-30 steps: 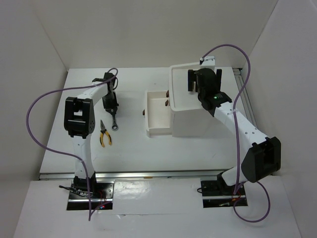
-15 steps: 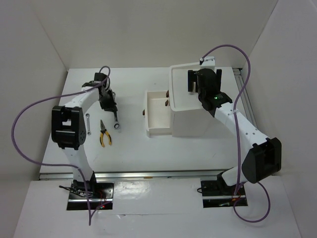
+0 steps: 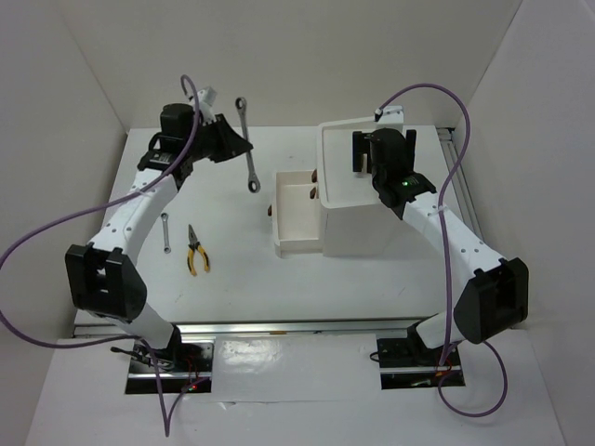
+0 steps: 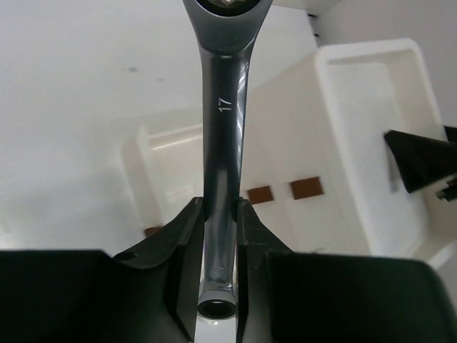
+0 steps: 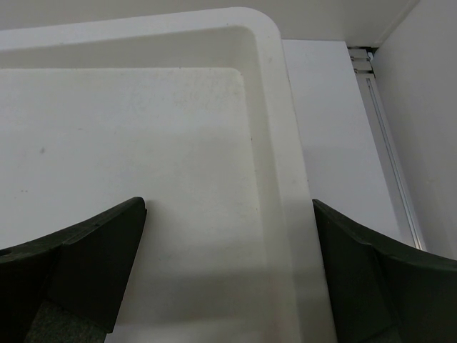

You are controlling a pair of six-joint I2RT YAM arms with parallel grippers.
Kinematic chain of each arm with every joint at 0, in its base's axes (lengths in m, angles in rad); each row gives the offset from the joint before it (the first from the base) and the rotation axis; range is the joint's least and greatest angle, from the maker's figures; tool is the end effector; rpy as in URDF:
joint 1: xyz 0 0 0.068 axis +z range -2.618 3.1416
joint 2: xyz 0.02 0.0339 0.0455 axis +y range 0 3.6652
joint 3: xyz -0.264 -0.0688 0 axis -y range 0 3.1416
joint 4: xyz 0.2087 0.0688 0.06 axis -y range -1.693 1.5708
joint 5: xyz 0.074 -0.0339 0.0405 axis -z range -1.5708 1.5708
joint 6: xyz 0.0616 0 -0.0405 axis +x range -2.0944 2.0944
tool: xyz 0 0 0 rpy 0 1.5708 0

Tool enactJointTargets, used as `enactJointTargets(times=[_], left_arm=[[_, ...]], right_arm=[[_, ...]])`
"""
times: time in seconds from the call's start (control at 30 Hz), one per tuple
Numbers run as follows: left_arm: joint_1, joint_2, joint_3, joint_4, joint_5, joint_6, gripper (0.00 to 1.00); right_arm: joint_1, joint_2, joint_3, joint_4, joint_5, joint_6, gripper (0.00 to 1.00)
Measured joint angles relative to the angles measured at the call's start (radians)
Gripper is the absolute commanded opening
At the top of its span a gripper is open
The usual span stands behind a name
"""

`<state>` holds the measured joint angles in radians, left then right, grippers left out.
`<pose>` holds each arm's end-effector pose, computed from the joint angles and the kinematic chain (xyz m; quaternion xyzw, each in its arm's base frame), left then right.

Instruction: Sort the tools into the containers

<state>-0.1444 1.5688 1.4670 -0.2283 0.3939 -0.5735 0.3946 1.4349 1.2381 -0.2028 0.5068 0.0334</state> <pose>0.3499 -0.0748 0.3736 -0.0587 0.8039 -0.3493 0.4778 0.3054 0.0948 0.3434 -0.0086 0.8185 -0.0905 0.5672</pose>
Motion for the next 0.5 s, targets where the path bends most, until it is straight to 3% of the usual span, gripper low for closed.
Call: enactJointTargets(times=[0.23, 0.5], left_arm=[[-0.117, 0.132, 0.031, 0.145, 0.074, -0.011, 0.00], [-0.211, 0.335, 0.033, 0.214, 0.066, -0.003, 0.00]], right_arm=[[0.000, -0.001, 0.000, 0.000, 0.000, 0.000, 1.00], [0.000, 0.000, 0.000, 0.000, 0.001, 0.000, 1.00]])
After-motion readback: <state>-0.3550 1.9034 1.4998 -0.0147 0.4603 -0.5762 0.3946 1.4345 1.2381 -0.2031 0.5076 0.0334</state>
